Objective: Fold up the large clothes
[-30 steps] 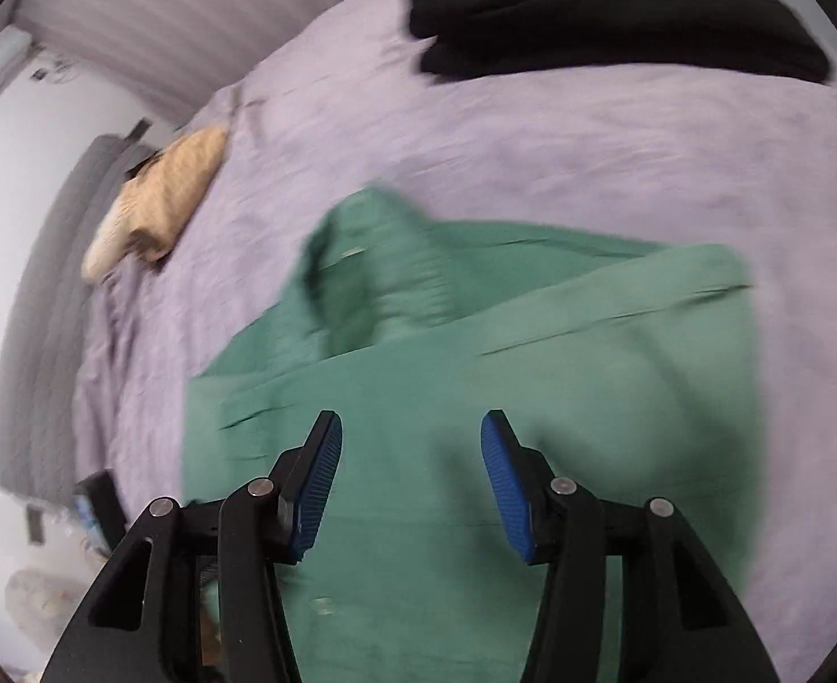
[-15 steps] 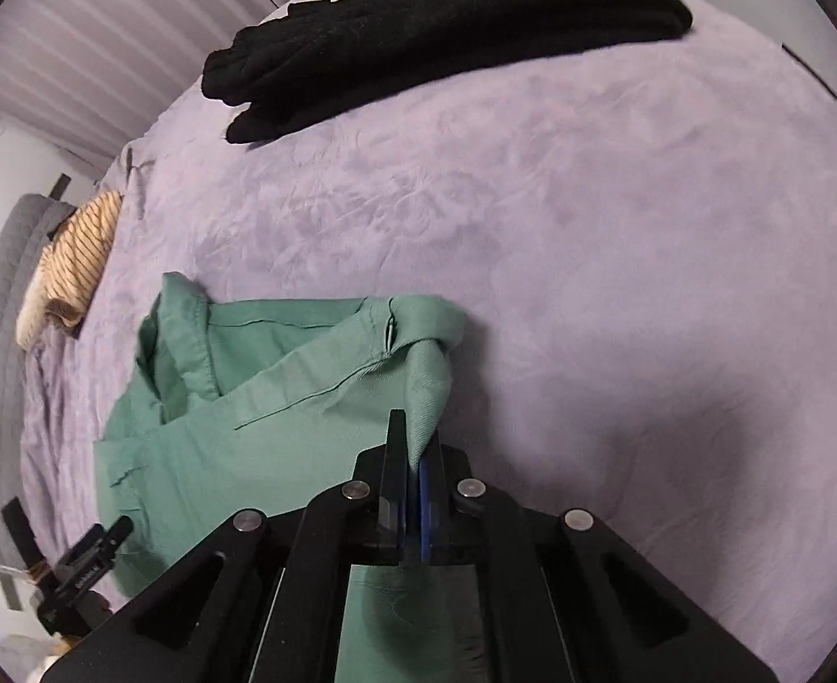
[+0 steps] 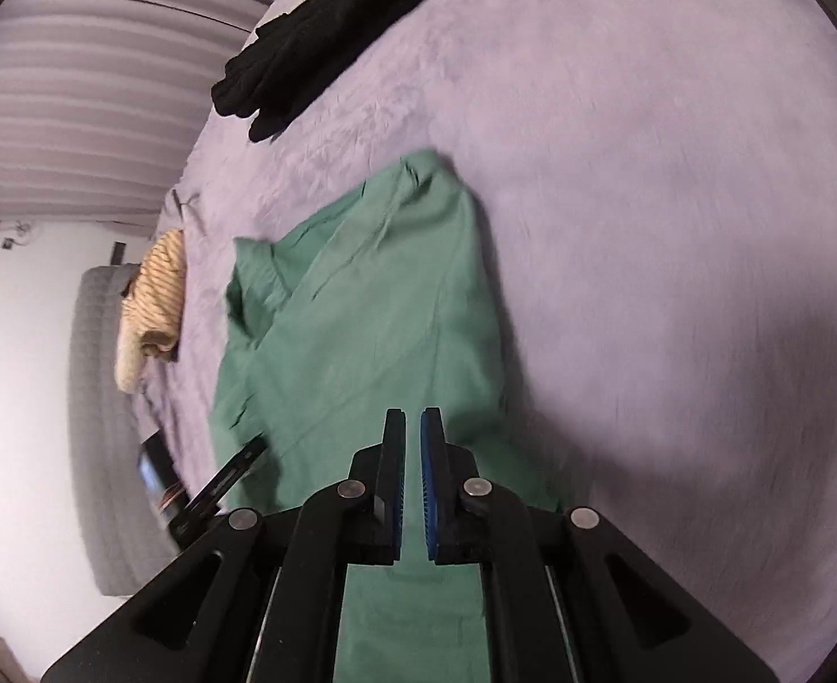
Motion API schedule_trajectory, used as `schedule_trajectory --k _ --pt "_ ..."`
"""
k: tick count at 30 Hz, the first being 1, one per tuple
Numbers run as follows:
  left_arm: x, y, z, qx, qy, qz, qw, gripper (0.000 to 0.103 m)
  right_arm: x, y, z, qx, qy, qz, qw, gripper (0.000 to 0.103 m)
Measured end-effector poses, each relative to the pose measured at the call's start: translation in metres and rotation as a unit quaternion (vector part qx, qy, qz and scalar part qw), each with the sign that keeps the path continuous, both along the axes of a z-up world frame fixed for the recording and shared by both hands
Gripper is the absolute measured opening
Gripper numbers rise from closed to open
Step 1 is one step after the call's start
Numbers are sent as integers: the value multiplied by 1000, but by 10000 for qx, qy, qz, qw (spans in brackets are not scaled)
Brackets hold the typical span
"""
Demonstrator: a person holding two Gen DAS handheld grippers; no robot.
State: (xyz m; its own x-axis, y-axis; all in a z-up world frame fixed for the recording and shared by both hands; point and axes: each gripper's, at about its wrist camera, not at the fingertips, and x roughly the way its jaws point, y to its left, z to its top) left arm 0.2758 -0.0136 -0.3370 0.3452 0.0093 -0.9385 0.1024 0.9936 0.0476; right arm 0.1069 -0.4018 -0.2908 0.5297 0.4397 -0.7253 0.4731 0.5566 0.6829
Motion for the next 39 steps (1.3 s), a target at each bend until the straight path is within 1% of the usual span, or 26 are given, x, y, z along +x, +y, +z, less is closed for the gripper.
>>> schedule_trajectory --k 2,3,5,6,8,9,12,13,14,15,16,17,18,19,20,21,22,23,24,26,28,30,32,35,37,39 --pt "-1 -4 -1 40 -5 -58 10000 103 -24 9 -18 621 157 -240 9977 7" --pt "-1 -6 -1 85 -23 -81 9999 103 -34 10 -29 833 240 -432 9953 7" --pt "0 -8 0 148 -27 -88 9998 103 -46 8 -43 939 302 -836 9916 8" --pt "0 -8 2 142 -7 -66 9999 103 -50 4 -48 1019 252 -1050 9889 14" --pt "-2 -11 9 61 -30 -40 10000 103 -59 -5 -56 1273 -4 -1554 9796 33" --pt "-4 -15 15 39 -94 -54 9999 103 -61 -7 -57 1337 -109 -1764 9751 46" --pt "-6 -38 33 -56 -278 -301 9991 103 -66 -8 -58 1549 -373 -2095 9647 47" --pt "-6 -49 37 -120 -306 -426 9985 103 -68 -8 -58 1606 -408 -2191 9615 42" --pt "-6 -64 41 -193 -322 -575 9976 103 -70 -7 -61 1748 -485 -2282 9566 34" --pt "-6 -81 43 -264 -332 -725 9965 103 -70 -7 -64 1811 -461 -2339 9541 8" --pt "-7 -100 45 -329 -336 -879 9950 103 -71 -7 -68 1790 -356 -2360 9545 5" --pt "-8 -121 45 -389 -330 -1051 9932 103 -70 -8 -68 1690 -282 -2388 9558 4" --pt "-9 -141 42 -421 -313 -1259 9907 103 -69 -8 -62 1512 -254 -2362 9595 4" --pt "-10 -159 37 -362 -286 -1434 9886 103 -67 -6 -54 1247 -260 -2284 9652 4" --pt "-13 -174 31 -256 -275 -1540 9874 103 -65 -4 -44 908 -258 -2189 9712 3" --pt "-16 -187 23 -163 -257 -1607 9865 103 -66 -2 -38 607 -221 -2151 9744 3" --pt "-18 -195 16 -150 -233 -1611 9866 103 -72 -3 -39 395 -104 -2173 9752 3" --pt "-17 -196 12 -165 -216 -1584 9870 103 -78 -2 -47 267 70 -2224 9746 3" --pt "-16 -195 8 -157 -204 -1564 9874 103 -82 -2 -57 348 116 -2286 9728 2" --pt "-15 -196 10 -161 -161 -1619 9865 103 -91 -4 -72 597 36 -2412 9686 2" --pt "-12 -188 18 -153 -127 -1685 9855 103 -94 -5 -68 652 7 -2391 9688 2" --pt "-9 -169 30 -96 -227 -1658 9859 103 -96 -7 -60 600 119 -2237 9727 2" --pt "-10 -139 42 -160 -258 -1525 9878 103 -101 -8 -48 531 222 -1922 9797 9" --pt "-14 -87 52 -20 -287 -1260 9916 103 -99 -3 -23 158 86 -1418 9897 9" --pt "-20 -55 52 79 -234 -1008 9946 103 -81 5 -6 -201 -88 -978 9950 9" --pt "-25 -31 45 140 -127 -826 9964 103 -56 13 3 -578 -203 -621 9962 9"
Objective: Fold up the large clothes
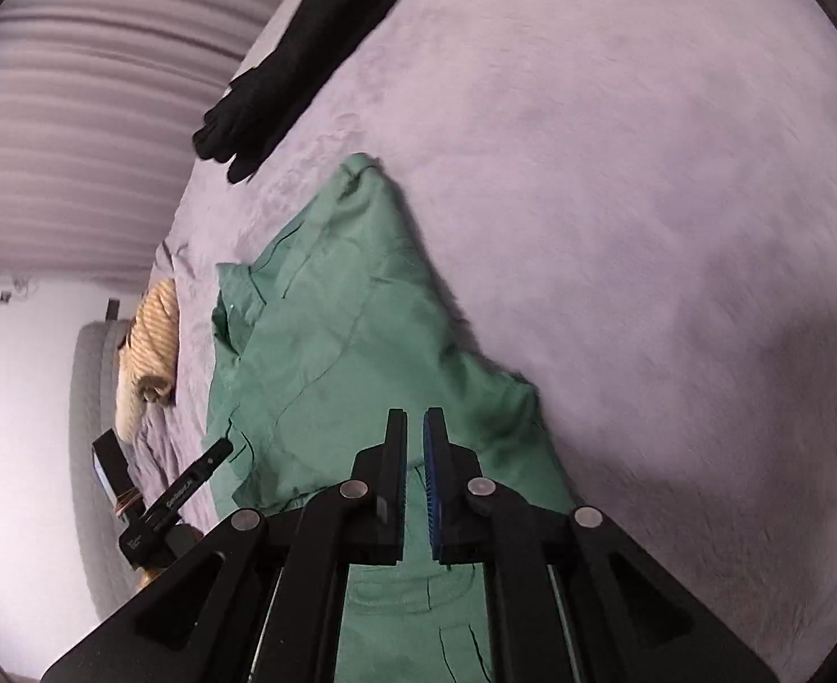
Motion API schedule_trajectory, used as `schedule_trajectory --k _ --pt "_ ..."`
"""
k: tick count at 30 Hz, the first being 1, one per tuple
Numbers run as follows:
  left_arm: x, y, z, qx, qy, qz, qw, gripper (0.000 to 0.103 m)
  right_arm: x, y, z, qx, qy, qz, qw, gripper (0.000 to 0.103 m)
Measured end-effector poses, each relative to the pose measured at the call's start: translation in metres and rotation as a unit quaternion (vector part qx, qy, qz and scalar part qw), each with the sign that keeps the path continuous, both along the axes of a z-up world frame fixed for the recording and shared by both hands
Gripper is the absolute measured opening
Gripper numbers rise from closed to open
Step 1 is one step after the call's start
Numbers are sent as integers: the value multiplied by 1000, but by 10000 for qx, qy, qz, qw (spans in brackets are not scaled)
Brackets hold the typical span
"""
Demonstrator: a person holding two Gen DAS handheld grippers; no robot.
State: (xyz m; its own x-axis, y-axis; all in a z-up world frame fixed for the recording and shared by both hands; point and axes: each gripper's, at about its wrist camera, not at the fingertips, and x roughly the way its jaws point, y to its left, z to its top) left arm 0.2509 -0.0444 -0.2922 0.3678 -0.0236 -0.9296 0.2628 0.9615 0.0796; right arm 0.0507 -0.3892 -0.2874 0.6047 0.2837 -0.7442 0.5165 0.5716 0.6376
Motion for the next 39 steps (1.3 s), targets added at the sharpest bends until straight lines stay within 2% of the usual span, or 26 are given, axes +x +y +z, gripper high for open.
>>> schedule_trajectory --k 3,4,5,6,8,9,12,13,19,26,29,32,33,35,36,37,39 --pt "-5 21 -25 181 240 243 9993 103 32 8 -7 -216 51 269 9994 9" --pt "-6 28 -34 146 323 328 9988 103 42 9 -17 -347 229 339 9986 9" --pt "-4 34 -41 38 393 418 9983 103 47 7 -26 -462 467 353 9972 9" --pt "-1 40 -45 -150 477 532 9973 103 51 5 -37 -517 704 367 9955 3" --pt "4 53 -44 -308 567 790 9948 103 49 -2 -51 -402 713 366 9960 0" --pt "5 59 -41 -336 545 857 9943 103 45 -6 -51 -350 678 325 9966 0" --pt "2 74 -27 -100 384 885 9953 103 33 -12 -37 -524 844 180 9949 1" --pt "-1 78 -22 -73 379 856 9956 103 29 -13 -32 -526 882 169 9946 4" --pt "-36 90 -5 63 458 605 9971 103 14 9 -6 -426 975 473 9932 4" --pt "-75 88 6 -57 861 644 9942 103 -3 40 5 -287 1146 703 9905 4" --pt "-90 90 16 -55 716 706 9949 103 -6 52 9 -248 1210 822 9889 4" --pt "-100 94 27 -208 659 814 9943 103 -7 61 13 -236 1235 950 9875 5" --pt "-104 95 31 -229 661 868 9938 103 -7 64 15 -245 1236 981 9872 9" --pt "-109 97 35 -275 713 935 9927 103 -6 69 20 -284 1245 1046 9863 44" --pt "-112 97 37 -279 724 959 9924 103 -6 71 22 -315 1234 1063 9861 71" --pt "-114 97 38 -284 721 978 9922 103 -5 74 26 -362 1180 1083 9864 75" --pt "-118 97 41 -295 722 980 9921 103 -2 79 33 -468 1148 1221 9847 75"
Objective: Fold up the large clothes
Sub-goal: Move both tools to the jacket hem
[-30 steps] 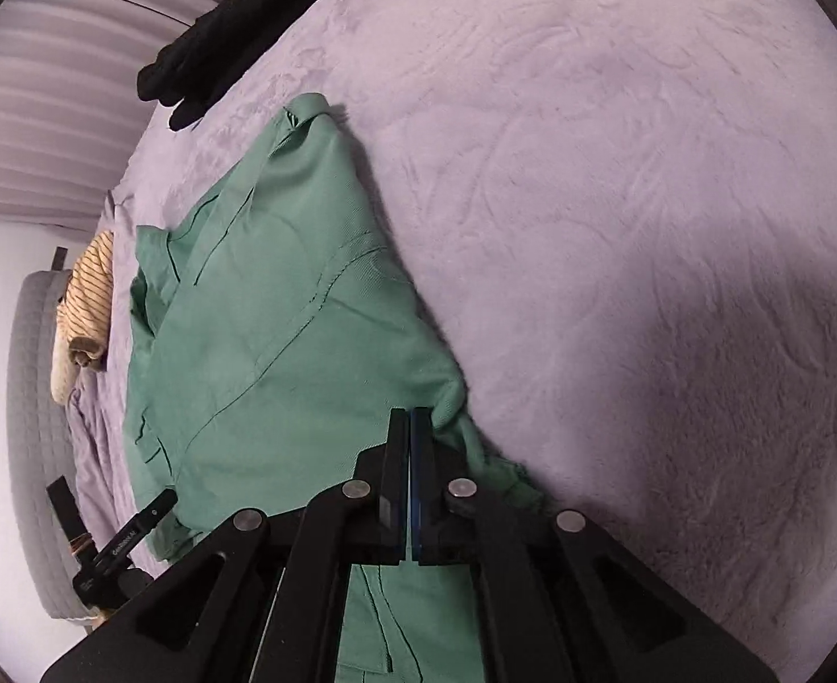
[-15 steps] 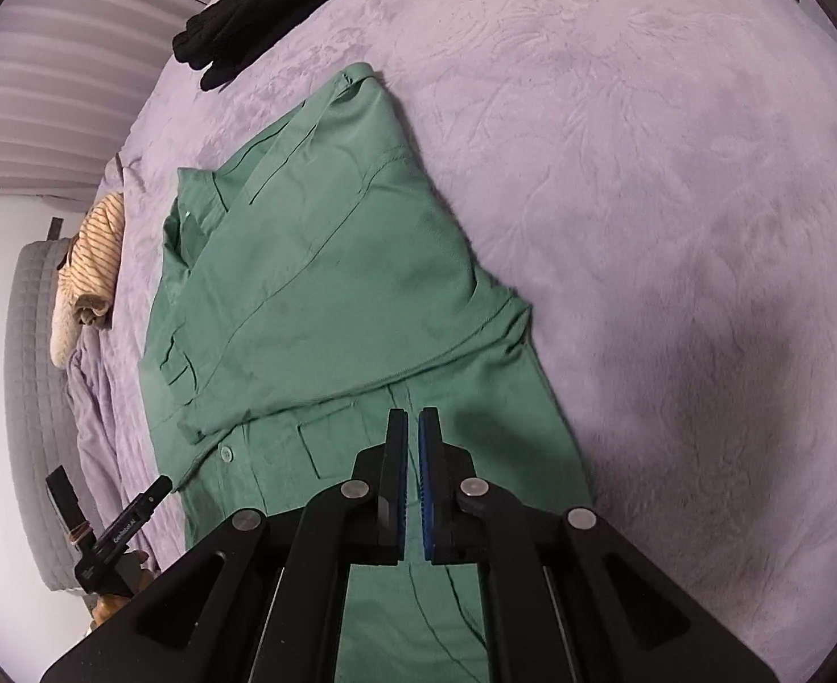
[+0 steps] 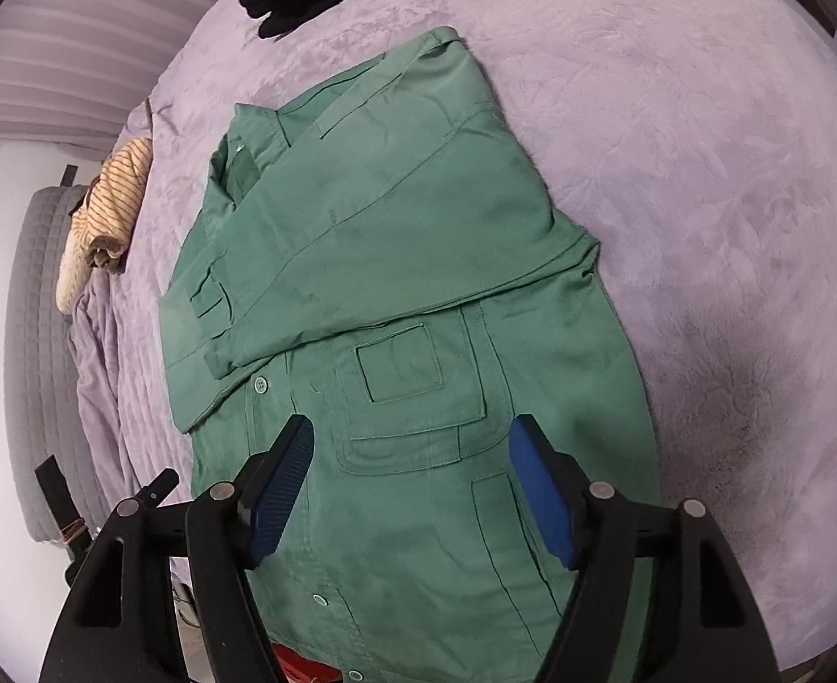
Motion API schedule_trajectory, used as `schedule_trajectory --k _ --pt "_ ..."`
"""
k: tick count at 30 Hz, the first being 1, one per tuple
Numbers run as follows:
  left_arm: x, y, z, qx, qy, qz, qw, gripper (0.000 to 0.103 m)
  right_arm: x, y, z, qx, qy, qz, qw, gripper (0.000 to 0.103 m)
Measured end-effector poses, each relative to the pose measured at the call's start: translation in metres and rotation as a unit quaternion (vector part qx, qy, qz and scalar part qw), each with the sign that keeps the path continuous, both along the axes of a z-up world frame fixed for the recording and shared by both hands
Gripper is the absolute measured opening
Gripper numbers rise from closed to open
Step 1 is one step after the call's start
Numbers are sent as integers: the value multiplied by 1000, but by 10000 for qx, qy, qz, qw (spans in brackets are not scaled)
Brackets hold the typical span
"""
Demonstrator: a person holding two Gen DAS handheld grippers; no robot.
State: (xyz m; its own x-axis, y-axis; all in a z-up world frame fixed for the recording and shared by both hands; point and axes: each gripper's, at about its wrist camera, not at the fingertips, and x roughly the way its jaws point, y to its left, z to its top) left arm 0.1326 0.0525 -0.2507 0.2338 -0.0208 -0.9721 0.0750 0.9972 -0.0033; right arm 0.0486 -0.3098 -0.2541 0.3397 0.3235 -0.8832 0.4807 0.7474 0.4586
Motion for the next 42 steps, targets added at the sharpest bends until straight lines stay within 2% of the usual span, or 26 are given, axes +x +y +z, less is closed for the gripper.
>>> schedule_trajectory --k 5,7,12,14,24,28,34,42 --pt "-8 0 9 -84 8 57 9999 103 4 10 8 -119 1 167 9998 76" --pt "-11 -2 11 -52 52 31 10000 103 5 16 12 -206 -34 280 9994 82" --pt "-19 -5 17 49 85 -12 10000 103 4 27 23 -522 -154 575 9969 88" --pt "-22 -6 19 72 74 10 9999 103 3 29 26 -575 -192 636 9961 102" --pt "-39 -4 22 388 117 246 9989 103 -5 36 18 -403 -134 951 9946 103" --pt "-51 1 18 448 262 276 9983 103 -8 40 9 -254 -23 1101 9936 103" --pt "-70 9 16 279 478 279 9981 103 -16 50 2 -32 115 1238 9922 103" --pt "-87 27 7 105 515 170 9985 103 -35 69 -9 201 288 1077 9936 103"
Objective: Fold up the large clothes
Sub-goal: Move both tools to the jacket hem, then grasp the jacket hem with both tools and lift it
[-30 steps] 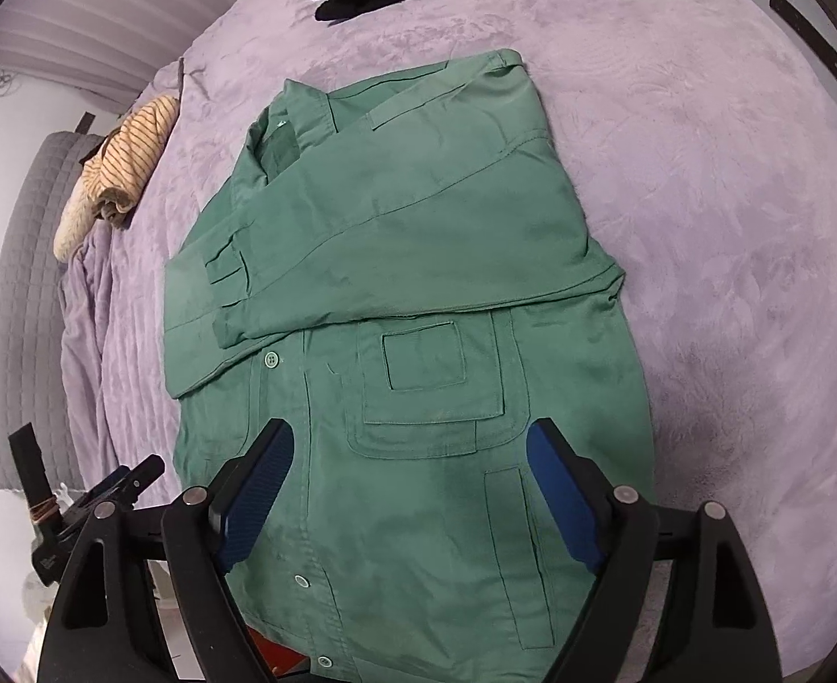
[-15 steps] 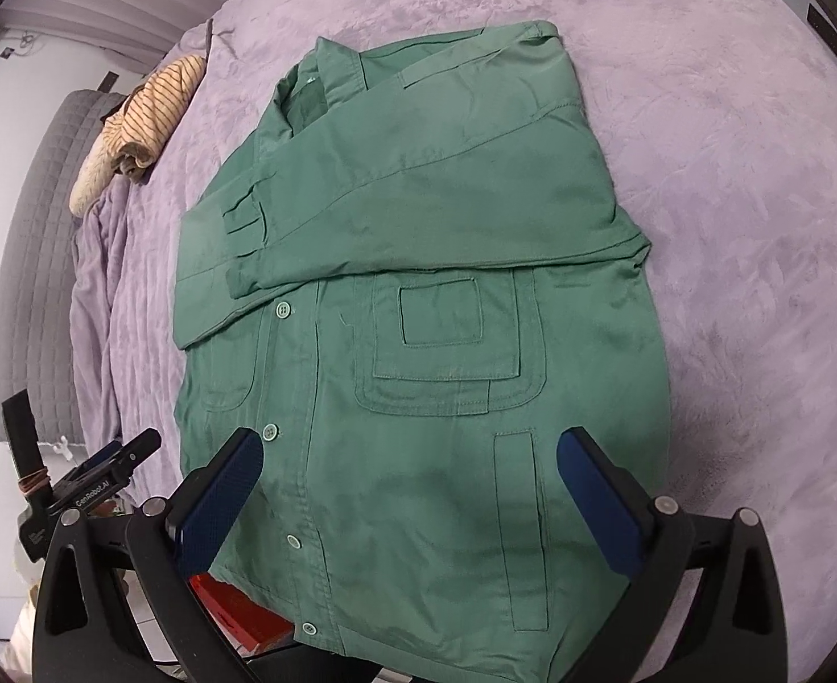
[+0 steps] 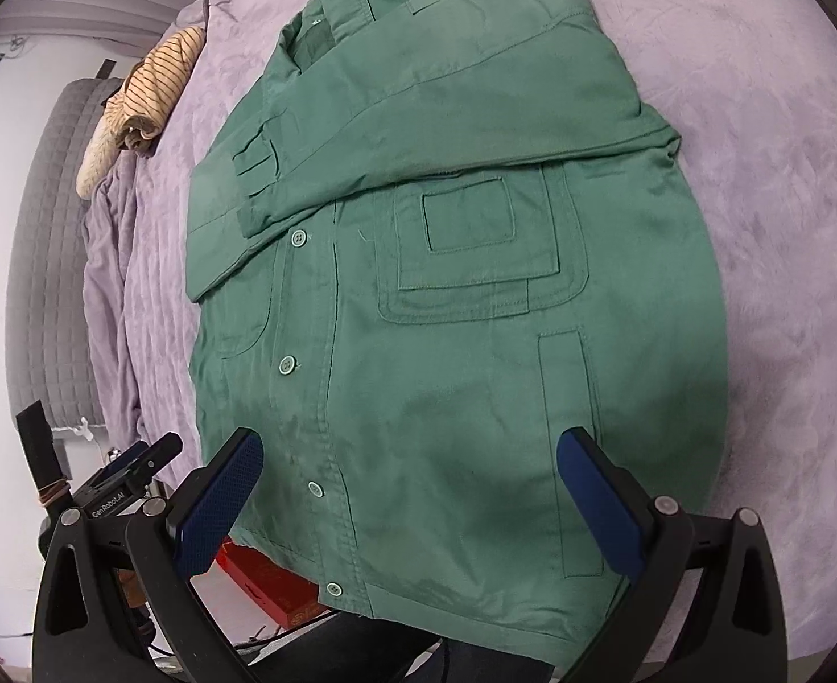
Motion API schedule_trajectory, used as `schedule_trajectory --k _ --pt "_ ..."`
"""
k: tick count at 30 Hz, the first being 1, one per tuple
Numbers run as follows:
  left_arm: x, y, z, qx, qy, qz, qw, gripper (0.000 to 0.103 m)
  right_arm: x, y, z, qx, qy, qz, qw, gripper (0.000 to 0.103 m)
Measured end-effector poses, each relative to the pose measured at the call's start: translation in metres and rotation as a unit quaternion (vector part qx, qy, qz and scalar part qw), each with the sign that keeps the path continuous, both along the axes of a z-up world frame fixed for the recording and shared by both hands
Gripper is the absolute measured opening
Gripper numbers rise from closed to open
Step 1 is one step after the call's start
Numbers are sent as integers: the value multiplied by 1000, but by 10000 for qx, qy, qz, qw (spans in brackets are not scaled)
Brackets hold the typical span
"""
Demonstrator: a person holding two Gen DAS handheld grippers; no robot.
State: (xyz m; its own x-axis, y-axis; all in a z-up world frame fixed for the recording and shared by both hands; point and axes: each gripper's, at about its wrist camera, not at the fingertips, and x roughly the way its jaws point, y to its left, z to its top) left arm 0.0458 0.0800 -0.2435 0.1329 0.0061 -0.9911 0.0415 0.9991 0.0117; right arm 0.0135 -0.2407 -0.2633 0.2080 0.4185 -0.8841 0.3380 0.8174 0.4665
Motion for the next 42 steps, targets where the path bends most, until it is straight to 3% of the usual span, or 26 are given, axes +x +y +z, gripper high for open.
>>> schedule_trajectory --k 11,19,25,31,38,42 --pt "-49 76 -47 -120 458 136 9988 103 -57 40 -29 -40 392 -391 9985 103" --pt "-73 115 -75 -337 734 250 9964 103 -109 29 -33 -107 421 -1122 9927 103" --pt "-80 131 -96 -965 1009 257 9899 103 -151 -5 -35 -242 417 -1977 9791 103" --pt "-92 135 -111 -1255 1190 166 9848 103 -191 -35 -50 -290 448 -2805 9584 103" --pt "-99 112 -116 -1556 1270 55 9796 103 -203 -32 -80 664 300 -3041 9498 103" --pt "-109 91 -112 -1714 1252 -125 9771 103 -197 -19 -75 1187 -120 -3019 9458 103"
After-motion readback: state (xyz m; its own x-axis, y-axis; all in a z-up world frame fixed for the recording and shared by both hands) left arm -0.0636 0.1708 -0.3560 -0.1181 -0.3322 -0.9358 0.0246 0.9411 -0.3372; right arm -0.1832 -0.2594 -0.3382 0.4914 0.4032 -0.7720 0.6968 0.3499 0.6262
